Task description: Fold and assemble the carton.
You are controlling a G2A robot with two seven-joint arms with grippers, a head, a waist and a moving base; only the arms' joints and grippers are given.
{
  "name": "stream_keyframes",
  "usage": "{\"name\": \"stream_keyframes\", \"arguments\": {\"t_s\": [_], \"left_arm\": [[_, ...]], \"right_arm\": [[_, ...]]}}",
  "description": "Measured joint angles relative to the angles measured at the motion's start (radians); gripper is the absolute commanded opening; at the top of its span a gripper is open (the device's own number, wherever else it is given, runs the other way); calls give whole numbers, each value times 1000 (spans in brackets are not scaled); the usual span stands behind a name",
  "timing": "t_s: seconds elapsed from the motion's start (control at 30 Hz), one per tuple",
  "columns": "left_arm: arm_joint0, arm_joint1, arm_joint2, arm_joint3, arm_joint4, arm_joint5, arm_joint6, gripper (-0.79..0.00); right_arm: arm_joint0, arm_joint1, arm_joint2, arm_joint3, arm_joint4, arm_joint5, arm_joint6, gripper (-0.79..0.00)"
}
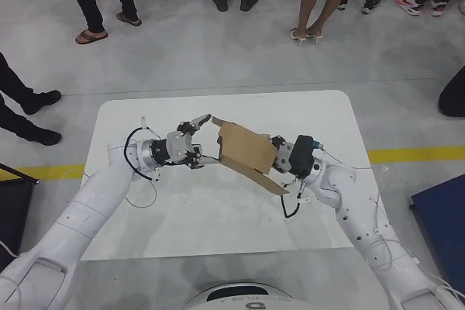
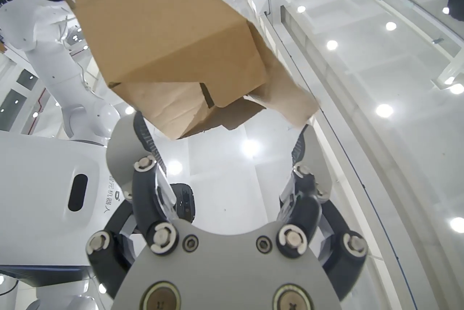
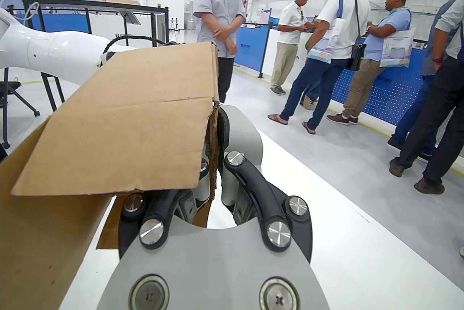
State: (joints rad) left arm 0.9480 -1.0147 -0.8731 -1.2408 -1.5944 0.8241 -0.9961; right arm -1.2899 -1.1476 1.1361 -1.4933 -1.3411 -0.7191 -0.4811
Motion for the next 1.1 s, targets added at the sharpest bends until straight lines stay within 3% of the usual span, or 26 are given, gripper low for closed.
{"name": "stream_keyframes", "arguments": {"t_s": [0.17,0.47,0.67,1.1], "left_arm": [[-8,0,14,4,6,-18,-18,-37],[-28,-5,50,19,-18,-11,-11,-74],[-39,-8,70,25,-27,-6,-6,-139],[-32,9,91,1,-20,-15,-15,-360]], "right_arm": [[-5,1,0,-4,-9,-1,-6,-785],[-18,4,6,-13,-19,2,-20,-785],[-27,6,12,-24,-24,4,-24,-785],[-34,7,18,-23,-9,9,-14,-785]]}}
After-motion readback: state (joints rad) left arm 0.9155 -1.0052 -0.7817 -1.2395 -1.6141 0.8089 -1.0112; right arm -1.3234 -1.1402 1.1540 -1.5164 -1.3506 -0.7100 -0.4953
